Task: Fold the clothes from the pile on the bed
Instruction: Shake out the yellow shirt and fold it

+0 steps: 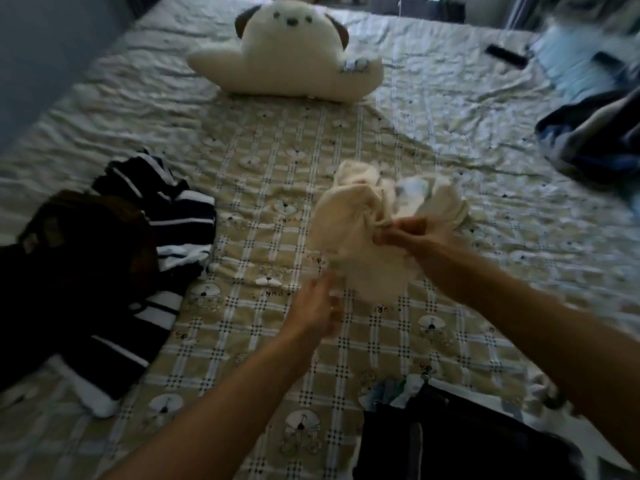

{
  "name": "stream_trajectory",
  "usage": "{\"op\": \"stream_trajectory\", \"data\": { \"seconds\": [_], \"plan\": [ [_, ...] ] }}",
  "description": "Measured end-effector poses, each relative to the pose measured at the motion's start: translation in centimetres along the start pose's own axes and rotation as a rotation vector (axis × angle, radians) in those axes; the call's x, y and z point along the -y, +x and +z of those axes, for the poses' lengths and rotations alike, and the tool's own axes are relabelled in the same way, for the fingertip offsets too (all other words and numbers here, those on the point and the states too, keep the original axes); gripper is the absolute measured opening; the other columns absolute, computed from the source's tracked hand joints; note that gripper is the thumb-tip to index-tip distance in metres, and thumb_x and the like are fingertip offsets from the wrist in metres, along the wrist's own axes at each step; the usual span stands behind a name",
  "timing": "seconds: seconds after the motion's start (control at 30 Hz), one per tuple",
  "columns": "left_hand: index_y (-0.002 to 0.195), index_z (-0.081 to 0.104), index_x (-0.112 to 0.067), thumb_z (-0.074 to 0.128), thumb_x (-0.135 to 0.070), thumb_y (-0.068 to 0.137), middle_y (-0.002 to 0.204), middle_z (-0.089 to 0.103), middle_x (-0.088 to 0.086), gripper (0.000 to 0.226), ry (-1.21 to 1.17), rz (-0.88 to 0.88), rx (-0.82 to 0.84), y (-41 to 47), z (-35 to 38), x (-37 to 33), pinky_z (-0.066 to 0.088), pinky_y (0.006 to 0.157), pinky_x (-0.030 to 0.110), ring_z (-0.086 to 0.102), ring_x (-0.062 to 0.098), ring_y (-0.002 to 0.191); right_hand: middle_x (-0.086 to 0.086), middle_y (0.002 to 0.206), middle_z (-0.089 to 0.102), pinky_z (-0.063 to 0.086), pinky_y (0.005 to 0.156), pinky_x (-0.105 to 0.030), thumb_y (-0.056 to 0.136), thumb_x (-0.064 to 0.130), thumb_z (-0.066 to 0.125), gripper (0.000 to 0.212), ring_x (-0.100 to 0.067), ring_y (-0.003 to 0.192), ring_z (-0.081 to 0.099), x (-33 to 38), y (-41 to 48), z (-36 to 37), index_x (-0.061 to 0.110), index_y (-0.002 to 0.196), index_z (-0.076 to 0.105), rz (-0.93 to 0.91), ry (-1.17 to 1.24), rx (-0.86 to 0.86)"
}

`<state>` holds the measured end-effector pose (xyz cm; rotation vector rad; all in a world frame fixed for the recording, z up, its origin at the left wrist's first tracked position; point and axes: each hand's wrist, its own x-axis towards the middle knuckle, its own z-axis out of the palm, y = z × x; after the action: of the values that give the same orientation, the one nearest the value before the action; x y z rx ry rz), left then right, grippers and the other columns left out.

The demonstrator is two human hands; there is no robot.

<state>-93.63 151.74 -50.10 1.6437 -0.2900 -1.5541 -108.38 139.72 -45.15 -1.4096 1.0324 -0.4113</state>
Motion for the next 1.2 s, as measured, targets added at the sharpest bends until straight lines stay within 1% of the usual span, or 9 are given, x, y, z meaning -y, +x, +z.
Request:
{"op": "stream_trajectory", "data": {
  "seconds": [0.07,0.2,0.33,0.47,0.67,0.77,0.93,1.03,1.2],
  "plan": [
    [0.107,0.063,-0.014,0.036,-0.066,0.094,0.098,0.069,0.012,0.06,-0.229,-0.094,0.121,-3.4,0.0,-2.7,0.051,0.08,0.043,0.065,0.03,0.088,-0.013,0.093,0.072,0.061,0.074,-0.041,0.078,0.034,0.073,0.032,-0.028,0.084,0.07,4.1,-4.0,1.1,0.004,0.086,0.071,0.003,0.154,0.002],
    [0.11,0.073,-0.01,0.023,-0.09,0.078,0.101,0.068,0.021,0.099,-0.507,-0.153,0.376,-11.5,0.6,-7.9,0.05,0.075,0.042,0.064,0.033,0.086,-0.013,0.089,0.064,0.056,0.064,-0.036,0.056,0.045,0.088,0.071,-0.023,0.076,0.065,12.9,-11.2,2.3,0.0,0.103,0.058,-0.007,0.336,0.038],
    [0.09,0.074,-0.019,0.073,-0.068,0.066,0.093,0.068,0.013,0.054,-0.56,-0.106,0.313,-19.5,0.9,-12.4,0.058,0.066,0.031,0.068,0.025,0.083,-0.007,0.087,0.068,0.055,0.059,-0.036,0.042,0.047,0.091,0.069,-0.021,0.074,0.067,20.5,-17.3,2.8,0.013,0.093,0.06,0.012,0.282,-0.026],
    [0.093,0.058,-0.01,0.056,-0.009,0.095,0.085,0.06,0.007,0.003,-0.408,0.213,0.169,-25.6,0.4,-16.2,0.053,0.048,0.021,0.067,0.013,0.063,-0.007,0.083,0.068,0.051,0.063,-0.035,0.055,0.047,0.079,0.038,-0.018,0.071,0.065,26.5,-22.8,2.4,0.019,0.079,0.072,0.049,0.203,-0.091],
    [0.102,0.063,-0.012,0.071,0.004,0.069,0.099,0.066,0.017,0.037,-0.173,0.619,0.244,-35.9,-0.6,-20.9,0.057,0.066,0.035,0.065,0.027,0.086,-0.011,0.117,0.067,0.048,0.091,-0.028,0.085,0.061,0.052,0.061,-0.022,0.097,0.063,34.7,-29.9,2.7,0.014,0.122,0.058,0.143,-0.033,-0.067],
    [0.102,0.066,-0.009,0.08,-0.005,0.066,0.09,0.071,0.009,0.039,-0.108,0.735,0.338,-40.6,-0.5,-22.8,0.057,0.068,0.033,0.068,0.022,0.084,-0.004,0.12,0.064,0.052,0.095,-0.044,0.051,0.073,0.076,0.093,-0.023,0.105,0.065,37.7,-31.6,3.6,0.025,0.127,0.05,0.089,0.004,-0.056],
    [0.08,0.072,-0.027,0.062,-0.037,0.083,0.079,0.075,-0.004,0.014,-0.029,0.753,0.261,-47.2,0.6,-26.8,0.056,0.057,0.024,0.072,0.011,0.073,0.001,0.116,0.058,0.057,0.069,-0.022,0.068,0.024,0.086,0.076,-0.012,0.098,0.063,41.7,-33.6,3.9,0.027,0.129,0.042,-0.197,0.0,-0.111],
    [0.098,0.068,-0.028,0.055,-0.047,0.095,0.1,0.073,0.003,0.024,0.056,0.848,0.115,-48.2,0.7,-29.1,0.058,0.068,0.024,0.07,0.02,0.093,0.003,0.114,0.056,0.058,0.075,-0.024,0.07,0.015,0.084,0.071,-0.006,0.095,0.059,43.8,-34.0,3.1,0.024,0.128,0.043,-0.399,-0.12,-0.13],
    [0.08,0.075,-0.019,0.049,-0.022,0.101,0.085,0.074,0.001,0.034,0.001,0.997,0.023,-50.4,2.8,-31.6,0.052,0.088,0.04,0.067,0.02,0.085,0.0,0.124,0.044,0.05,0.082,-0.032,0.051,0.075,0.075,0.097,-0.014,0.104,0.054,46.7,-33.8,1.6,0.035,0.13,0.035,-0.553,-0.551,-0.264]
  ]
}}
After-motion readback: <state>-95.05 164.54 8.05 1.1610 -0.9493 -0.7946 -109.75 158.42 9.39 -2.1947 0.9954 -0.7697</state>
